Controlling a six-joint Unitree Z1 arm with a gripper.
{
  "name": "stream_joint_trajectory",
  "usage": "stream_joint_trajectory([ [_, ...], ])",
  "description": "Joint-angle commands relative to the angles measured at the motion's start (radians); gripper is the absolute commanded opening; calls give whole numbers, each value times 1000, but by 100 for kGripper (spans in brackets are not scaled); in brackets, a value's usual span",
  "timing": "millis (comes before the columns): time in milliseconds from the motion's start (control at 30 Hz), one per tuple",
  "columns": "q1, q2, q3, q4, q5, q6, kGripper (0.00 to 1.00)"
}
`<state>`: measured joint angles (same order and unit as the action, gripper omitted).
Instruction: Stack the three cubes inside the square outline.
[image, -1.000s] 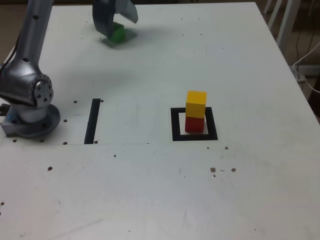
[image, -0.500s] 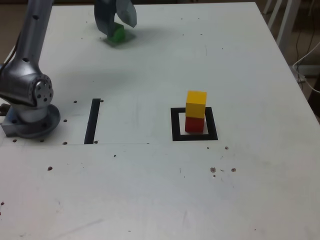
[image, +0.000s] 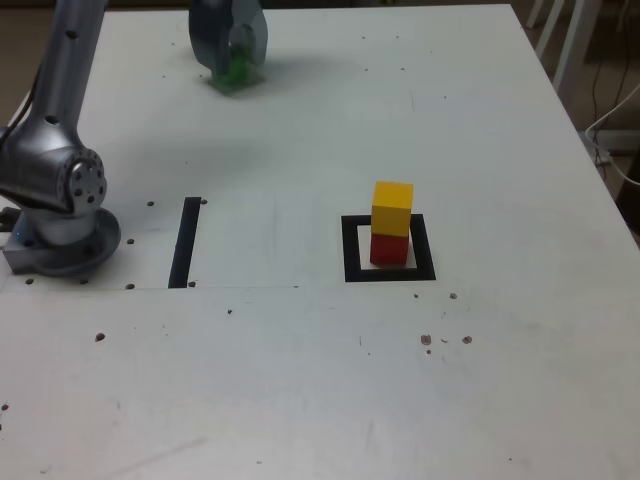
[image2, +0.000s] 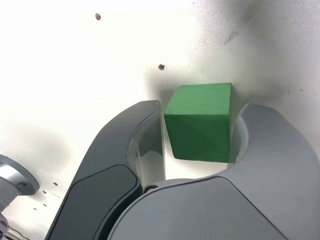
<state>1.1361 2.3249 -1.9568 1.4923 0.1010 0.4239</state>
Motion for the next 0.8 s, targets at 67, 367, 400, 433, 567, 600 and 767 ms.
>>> stream_joint_trajectory([
  [67,-10,2,0,2,-1,12,27],
  [367,-57,-27,14,7,5,46,27],
  [400,-65,-33,17,7,5,48,27],
  [433,-72,-39,20,8,6,51,27],
  [567,-110,-69,34,11,6,58,27],
  [600,-124,-81,40,13,6,59,27],
  [767,-186,-132,75,17,2,61,27],
])
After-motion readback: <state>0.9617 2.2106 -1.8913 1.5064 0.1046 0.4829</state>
